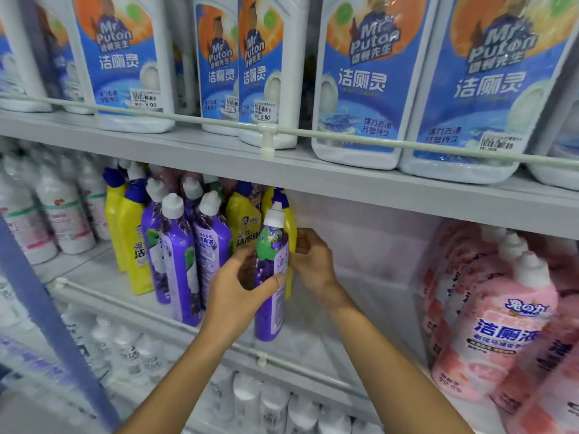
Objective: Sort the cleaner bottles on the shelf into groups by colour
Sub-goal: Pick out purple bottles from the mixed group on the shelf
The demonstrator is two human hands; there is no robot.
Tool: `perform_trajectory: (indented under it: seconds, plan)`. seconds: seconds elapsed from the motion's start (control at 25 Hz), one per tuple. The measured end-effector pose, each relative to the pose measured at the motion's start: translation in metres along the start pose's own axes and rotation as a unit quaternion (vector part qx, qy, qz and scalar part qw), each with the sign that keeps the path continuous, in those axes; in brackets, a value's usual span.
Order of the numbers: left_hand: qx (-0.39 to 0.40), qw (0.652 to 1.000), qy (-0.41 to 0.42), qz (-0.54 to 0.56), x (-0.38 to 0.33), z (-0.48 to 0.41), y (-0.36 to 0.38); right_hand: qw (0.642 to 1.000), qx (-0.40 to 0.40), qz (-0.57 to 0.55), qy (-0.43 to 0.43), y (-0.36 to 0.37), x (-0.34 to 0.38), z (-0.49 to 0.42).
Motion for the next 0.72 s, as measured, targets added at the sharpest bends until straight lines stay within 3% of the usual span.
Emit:
perform_trajectory:
  seconds: [0.16, 0.28, 0.36, 0.48, 0.72]
  plan:
    - [-0.005, 0.999, -0.032, -0.001, 0.004, 0.005, -0.008, 0.998, 0.047, -0.001, 0.043, 0.015, -0.005, -0.008]
    - [0.004, 0.999, -0.037, -0.003, 0.007, 0.013, -0.014, 0.984, 0.015, -0.168, 0.059, -0.003, 0.001, 0.008]
    - [0.001, 0.999, -0.032, 0.003, 0.007, 0.017, -0.013, 0.965, 0.081, -0.244, 0.057, -0.008, 0.010, 0.028]
    - [0.000, 1.000, -0.029, 0.002, 0.006, 0.015, -0.008, 0.967, 0.165, -0.194, 0.018, -0.008, 0.018, 0.049]
    - [0.008, 0.999, -0.032, 0.008, 0.009, 0.016, -0.007, 0.986, 0.127, -0.109, -0.016, -0.030, 0.019, 0.052]
Point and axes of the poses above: each hand's wrist, its own z-axis away from the middle knuckle, its own y-axis out of the palm, x = y × z, the point moved 4 cm from there along -z, towards the middle knuckle, and after that the axes turned 3 degrees about y, right-handed, at the moved point
